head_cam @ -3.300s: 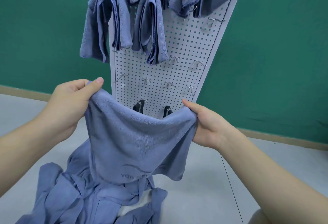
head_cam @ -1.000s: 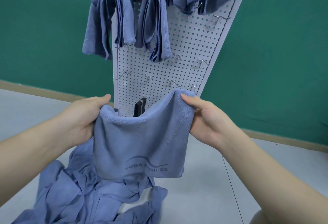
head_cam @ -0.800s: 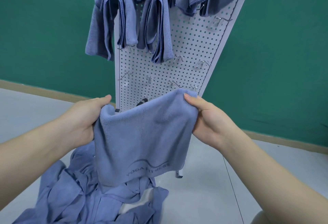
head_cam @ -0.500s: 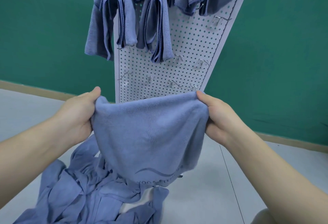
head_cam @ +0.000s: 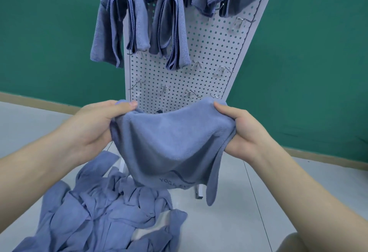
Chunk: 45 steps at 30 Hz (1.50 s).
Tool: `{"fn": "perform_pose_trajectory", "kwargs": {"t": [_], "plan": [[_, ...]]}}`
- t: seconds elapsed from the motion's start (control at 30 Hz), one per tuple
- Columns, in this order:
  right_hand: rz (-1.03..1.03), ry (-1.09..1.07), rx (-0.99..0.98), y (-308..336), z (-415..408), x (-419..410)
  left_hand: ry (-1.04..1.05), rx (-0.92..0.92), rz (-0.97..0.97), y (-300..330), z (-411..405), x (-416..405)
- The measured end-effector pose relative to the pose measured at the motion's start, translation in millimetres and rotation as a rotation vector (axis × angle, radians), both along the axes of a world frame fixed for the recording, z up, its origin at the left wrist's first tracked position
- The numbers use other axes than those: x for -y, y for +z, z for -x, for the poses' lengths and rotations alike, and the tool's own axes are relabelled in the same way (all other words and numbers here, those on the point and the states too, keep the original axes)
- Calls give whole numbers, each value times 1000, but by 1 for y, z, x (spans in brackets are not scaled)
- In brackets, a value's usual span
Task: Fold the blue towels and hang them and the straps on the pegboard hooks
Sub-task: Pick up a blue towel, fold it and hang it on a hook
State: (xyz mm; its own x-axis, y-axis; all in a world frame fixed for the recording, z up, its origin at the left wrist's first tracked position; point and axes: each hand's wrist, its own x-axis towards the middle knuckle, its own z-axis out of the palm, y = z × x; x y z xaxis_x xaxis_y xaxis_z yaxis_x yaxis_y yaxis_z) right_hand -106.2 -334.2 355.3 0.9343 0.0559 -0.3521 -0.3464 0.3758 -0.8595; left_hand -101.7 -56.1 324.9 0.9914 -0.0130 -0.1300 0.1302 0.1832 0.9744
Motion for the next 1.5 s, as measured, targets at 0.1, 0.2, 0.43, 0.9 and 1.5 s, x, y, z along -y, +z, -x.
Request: {"fn": "perform_pose_trajectory", "kwargs": {"t": [0.1, 0.2, 0.43, 0.9, 1.5], "plan": [[58, -17, 13, -2, -3, 2, 73, -3, -92, -3, 1, -3], [135, -101, 21, -4, -10, 8, 207, 25, -91, -2, -3, -10], [156, -150, -42, -5, -15, 22, 418, 147, -8, 2, -12, -23], [32, -209, -25, -8, -24, 26, 492, 350, -123, -1, -15, -22], [110, -57, 306, -4, -16, 29, 329, 208, 48, 5, -10, -19]]}}
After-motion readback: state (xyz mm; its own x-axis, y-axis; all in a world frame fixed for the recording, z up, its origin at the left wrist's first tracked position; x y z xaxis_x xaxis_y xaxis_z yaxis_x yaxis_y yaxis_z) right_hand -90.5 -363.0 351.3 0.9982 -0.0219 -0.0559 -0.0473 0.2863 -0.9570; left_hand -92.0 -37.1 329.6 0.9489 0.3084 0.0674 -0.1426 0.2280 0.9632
